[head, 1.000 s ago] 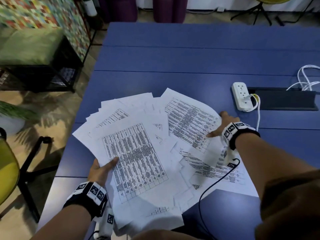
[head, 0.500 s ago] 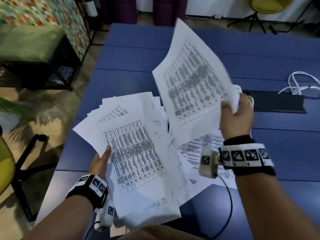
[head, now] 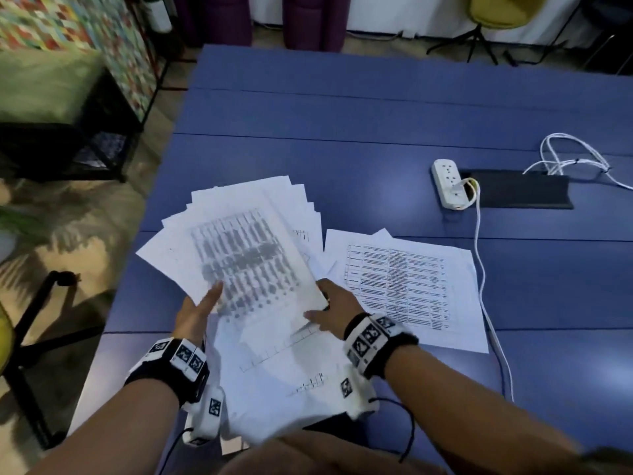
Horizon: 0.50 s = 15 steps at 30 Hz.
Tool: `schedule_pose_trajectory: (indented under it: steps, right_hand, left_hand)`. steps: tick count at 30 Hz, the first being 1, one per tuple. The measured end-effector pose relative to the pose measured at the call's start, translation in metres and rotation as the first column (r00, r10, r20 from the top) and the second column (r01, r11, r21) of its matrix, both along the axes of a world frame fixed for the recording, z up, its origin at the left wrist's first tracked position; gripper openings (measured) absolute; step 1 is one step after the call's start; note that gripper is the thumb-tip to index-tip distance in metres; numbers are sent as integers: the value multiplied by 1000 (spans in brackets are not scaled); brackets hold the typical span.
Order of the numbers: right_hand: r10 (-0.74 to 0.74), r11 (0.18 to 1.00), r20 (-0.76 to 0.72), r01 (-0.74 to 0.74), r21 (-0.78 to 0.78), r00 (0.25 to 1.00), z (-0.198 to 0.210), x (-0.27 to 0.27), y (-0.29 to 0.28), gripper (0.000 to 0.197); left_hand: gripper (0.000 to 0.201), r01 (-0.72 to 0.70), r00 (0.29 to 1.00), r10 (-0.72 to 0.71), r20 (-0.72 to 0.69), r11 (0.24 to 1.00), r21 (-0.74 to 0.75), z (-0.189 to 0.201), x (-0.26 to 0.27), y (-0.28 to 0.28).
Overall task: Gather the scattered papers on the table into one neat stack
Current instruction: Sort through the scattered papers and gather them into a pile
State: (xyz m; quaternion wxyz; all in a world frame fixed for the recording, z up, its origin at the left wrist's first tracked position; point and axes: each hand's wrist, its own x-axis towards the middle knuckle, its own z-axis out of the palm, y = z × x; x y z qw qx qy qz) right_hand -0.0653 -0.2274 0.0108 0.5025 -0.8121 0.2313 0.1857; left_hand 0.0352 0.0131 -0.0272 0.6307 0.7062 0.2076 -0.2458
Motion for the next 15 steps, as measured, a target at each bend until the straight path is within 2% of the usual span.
schedule_pose_trajectory:
  steps: [2,3,5,6,7,9,12,15]
  right_hand:
    - [-35,999,15,35,30,999,0,8,-27,64]
    - [-89,996,41,90,-15,995,1,14,-46,66]
    - [-156,958,84,171,-231,984,1,23,-90,63]
    - [-150,918,75,167,-361,986,1,26,-112,67]
    - [-113,873,23,110,-475,993,1,29,-133,75]
    - [38,789,-133,-111,-605,990,0,35,-160,98]
    - [264,700,-272,-378,-606,925,-3,43,-168,131]
    - [341,633,-334,-478,-609,879,-5,51,-160,140]
  left_hand:
    - [107,20,1000,-20,16,999,33,2,-5,1]
    - [106,23,999,-24,35,999,28,0,-6,2]
    - [103,14,998,-14,63,1000,6,-2,-5,8]
    - [98,8,999,-8,45,1000,-1,6,-7,6]
    - [85,-10,999,11,49,1000,-8,2,-3,10]
    - [62,-8,997,6,70,1000,20,6,0,16]
    - [70,12,998,-13,64,1000,3,3,4,34]
    - [65,14,1000,-14,0,1000,-8,3,0,49]
